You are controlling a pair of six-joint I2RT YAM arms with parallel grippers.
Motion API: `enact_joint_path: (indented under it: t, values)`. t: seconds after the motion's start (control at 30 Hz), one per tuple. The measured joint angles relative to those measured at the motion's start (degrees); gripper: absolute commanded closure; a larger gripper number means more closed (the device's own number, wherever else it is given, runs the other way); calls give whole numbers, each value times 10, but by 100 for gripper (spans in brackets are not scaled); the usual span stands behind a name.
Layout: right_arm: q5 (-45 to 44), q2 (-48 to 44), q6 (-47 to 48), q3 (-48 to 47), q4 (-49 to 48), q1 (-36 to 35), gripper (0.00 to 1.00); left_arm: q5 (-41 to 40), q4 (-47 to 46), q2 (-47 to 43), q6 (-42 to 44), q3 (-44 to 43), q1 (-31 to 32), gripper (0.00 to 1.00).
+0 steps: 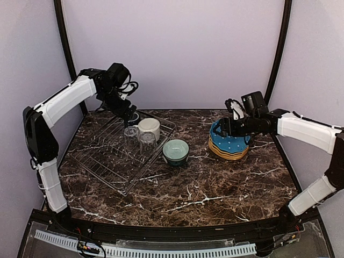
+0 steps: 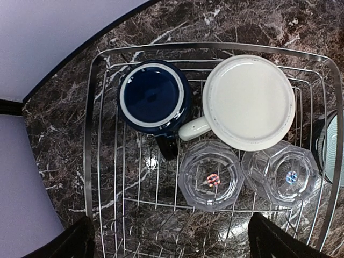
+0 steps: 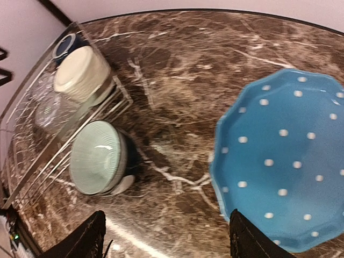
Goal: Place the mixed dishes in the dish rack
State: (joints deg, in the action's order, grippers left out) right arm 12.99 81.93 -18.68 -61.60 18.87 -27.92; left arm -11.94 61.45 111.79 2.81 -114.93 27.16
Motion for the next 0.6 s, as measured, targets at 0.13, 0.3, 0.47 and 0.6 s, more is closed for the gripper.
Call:
enact_joint_path:
  t: [0.13, 0.3, 0.47, 0.6]
  values:
    - [-54, 15, 20, -17, 29, 63, 28, -2, -46, -87, 0, 68, 0, 1]
    - [-77, 51, 40, -36, 44, 146, 31, 17, -119, -171, -5, 173, -1, 1]
    - [-69, 90, 60, -47, 50, 209, 36, 45, -190, -223, -22, 273, -1, 1]
    - [-48, 111, 72, -49, 51, 247, 43, 60, -240, -267, -41, 334, -1, 1]
